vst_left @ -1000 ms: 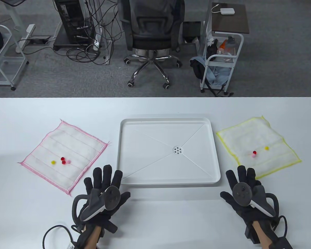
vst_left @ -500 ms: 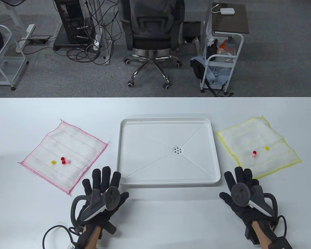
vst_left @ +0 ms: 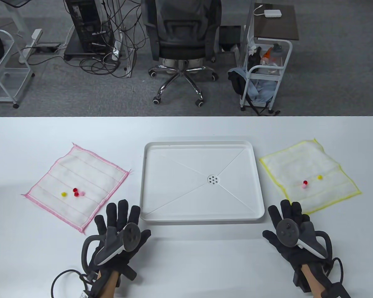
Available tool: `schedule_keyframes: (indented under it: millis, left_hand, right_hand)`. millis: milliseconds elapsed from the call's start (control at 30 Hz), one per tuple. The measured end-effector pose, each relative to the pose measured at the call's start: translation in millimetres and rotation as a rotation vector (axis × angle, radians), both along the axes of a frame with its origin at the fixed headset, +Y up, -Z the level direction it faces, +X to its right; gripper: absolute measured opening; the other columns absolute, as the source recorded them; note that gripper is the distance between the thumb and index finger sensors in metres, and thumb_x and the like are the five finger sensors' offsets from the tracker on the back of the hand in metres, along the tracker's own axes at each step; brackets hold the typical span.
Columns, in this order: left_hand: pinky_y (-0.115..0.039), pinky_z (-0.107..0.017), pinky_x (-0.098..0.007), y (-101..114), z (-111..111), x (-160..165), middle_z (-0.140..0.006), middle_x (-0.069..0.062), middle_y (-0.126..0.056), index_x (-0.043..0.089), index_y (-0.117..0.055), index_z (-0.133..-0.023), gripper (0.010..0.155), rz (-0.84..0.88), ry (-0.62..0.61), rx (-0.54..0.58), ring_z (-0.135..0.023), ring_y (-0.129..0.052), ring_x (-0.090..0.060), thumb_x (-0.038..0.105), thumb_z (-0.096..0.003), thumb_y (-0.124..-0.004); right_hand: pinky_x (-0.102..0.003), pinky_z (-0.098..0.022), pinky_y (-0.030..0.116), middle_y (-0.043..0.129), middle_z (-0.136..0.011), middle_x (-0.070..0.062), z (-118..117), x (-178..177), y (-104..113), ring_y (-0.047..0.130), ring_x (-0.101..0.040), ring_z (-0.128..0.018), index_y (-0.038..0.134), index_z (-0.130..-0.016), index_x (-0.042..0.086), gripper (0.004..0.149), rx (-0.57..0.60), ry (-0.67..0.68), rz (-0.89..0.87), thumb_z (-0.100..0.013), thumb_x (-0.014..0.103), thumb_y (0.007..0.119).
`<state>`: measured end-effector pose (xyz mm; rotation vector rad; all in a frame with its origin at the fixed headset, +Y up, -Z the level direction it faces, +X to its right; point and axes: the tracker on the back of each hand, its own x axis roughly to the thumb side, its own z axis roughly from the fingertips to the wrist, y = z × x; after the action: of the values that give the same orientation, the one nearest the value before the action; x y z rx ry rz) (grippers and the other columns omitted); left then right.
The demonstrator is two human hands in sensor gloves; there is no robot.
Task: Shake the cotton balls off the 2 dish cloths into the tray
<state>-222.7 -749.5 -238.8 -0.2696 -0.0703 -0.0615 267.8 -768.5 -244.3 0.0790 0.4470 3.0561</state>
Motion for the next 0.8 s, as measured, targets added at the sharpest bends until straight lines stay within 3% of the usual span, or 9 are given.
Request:
schedule_keyframes:
  millis: [167,500,800]
  left_hand:
    - [-0.012,-0.075,-0.064,-6,-3,-7,-0.114,-0.003,0.017,0.039,0.006,-0.11,0.08,-0.038,0.057,-0.043,-0.102,0.012,-0.037,0.077,-0.0488,-0.029]
    - [-0.007,-0.076,-0.055,-18,-15,-62,-0.11,-0.008,0.022,0.027,0.013,-0.108,0.086,0.02,0.355,-0.225,-0.098,0.016,-0.035,0.076,-0.0498,-0.028]
    - [-0.005,-0.075,-0.056,-31,-19,-90,-0.109,-0.008,0.025,0.027,0.017,-0.107,0.086,0.077,0.464,-0.351,-0.098,0.018,-0.035,0.077,-0.0499,-0.024]
  right_hand:
    - [-0.058,-0.074,0.009,-0.02,-0.105,0.001,0,-1,0,-0.022,-0.028,-0.092,0.0,-0.102,0.037,0.075,0.004,0.002,0.012,-0.05,0.062,0.048]
    - [-0.058,-0.074,0.009,-0.02,-0.105,0.001,0,-1,0,-0.022,-0.028,-0.092,0.001,-0.102,0.037,0.075,0.012,0.002,0.012,-0.05,0.062,0.048]
    - [-0.058,-0.074,0.01,-0.02,-0.105,0.001,1,-1,0,-0.022,-0.029,-0.092,0.001,-0.103,0.037,0.075,-0.004,-0.004,0.024,-0.05,0.062,0.048]
